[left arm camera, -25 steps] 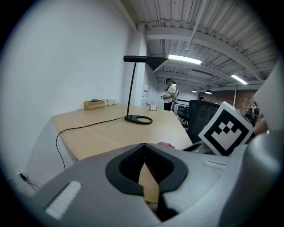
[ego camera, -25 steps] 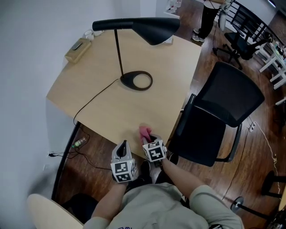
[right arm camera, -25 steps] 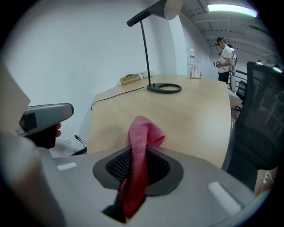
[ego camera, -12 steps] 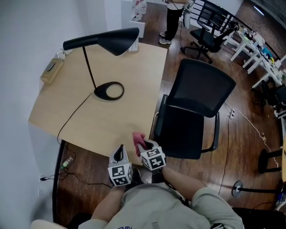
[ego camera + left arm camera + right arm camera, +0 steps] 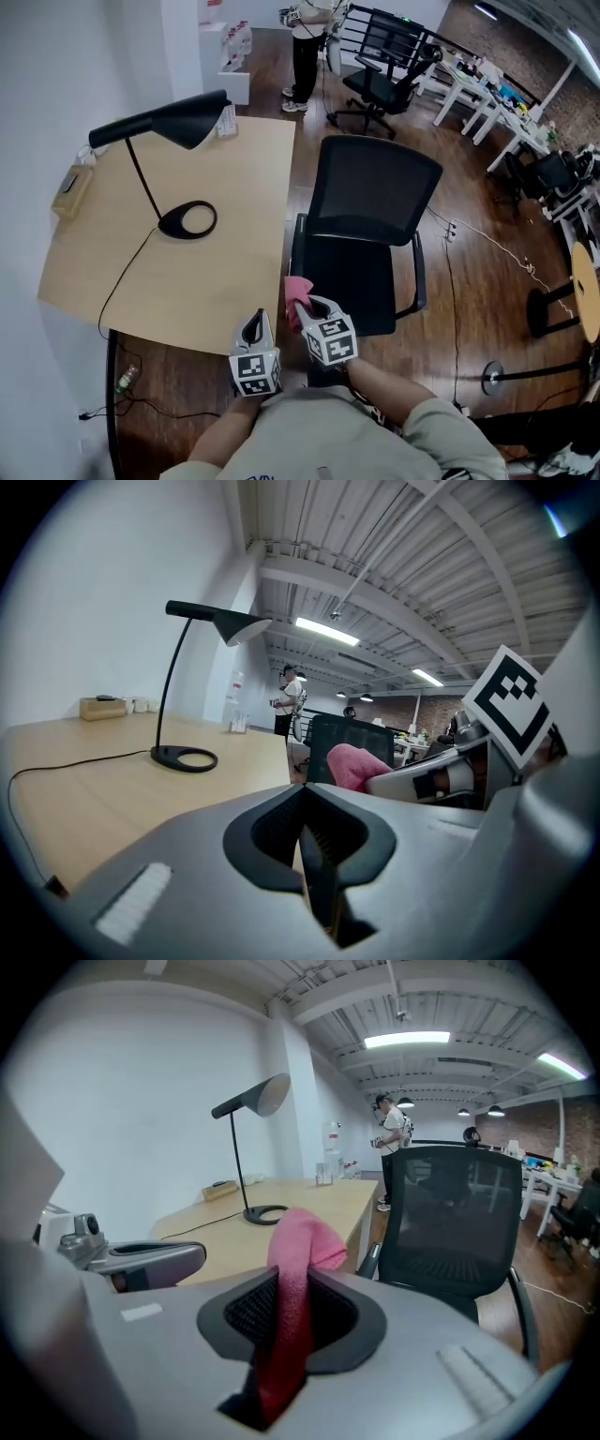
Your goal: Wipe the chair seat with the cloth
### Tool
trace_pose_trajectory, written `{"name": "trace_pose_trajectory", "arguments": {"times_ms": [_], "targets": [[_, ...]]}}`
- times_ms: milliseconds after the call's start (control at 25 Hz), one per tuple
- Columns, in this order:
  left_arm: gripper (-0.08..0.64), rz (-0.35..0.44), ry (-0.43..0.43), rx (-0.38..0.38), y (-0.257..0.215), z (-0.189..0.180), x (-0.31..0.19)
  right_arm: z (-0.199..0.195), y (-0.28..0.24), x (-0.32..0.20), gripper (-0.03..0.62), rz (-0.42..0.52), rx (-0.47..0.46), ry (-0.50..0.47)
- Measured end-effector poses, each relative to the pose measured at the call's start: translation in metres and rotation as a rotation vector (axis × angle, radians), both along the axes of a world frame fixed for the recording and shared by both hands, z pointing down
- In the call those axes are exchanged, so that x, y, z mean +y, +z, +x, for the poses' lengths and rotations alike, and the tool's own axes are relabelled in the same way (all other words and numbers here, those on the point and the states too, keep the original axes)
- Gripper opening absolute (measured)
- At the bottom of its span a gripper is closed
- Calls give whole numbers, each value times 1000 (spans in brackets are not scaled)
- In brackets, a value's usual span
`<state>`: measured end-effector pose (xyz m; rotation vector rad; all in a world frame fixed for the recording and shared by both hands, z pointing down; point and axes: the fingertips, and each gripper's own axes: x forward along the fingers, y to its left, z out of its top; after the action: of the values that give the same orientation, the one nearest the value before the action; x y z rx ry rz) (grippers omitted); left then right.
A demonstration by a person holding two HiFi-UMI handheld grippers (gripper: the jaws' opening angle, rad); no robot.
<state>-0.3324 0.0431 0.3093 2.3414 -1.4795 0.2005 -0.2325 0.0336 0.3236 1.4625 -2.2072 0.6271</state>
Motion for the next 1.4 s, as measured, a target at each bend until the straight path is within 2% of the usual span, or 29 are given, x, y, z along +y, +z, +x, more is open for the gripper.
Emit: {"name": "trace_pose_trajectory", "arguments": {"times_ms": [280,480,800,1080,1240,1400], "targets": [[6,16,80,20,-11,44,-9,44,-3,-1,61,16,3,86],[6,28,116,-1,-8,82,-29,78,0,-20,61,46,1,111],[6,-40,55,-43,20,148,-81,144,45,-88,61,-7,-39,98],[5,-85,-29,-43,49,218,-130,203,100,-153,62,-61,-35,46],[5,-103,-62,-13,73,246,-151,221,134,-181,62,-64,-23,33],[5,-126,-76,16,100,259,-168,221,179,-197,63,-104,-26,22]]}}
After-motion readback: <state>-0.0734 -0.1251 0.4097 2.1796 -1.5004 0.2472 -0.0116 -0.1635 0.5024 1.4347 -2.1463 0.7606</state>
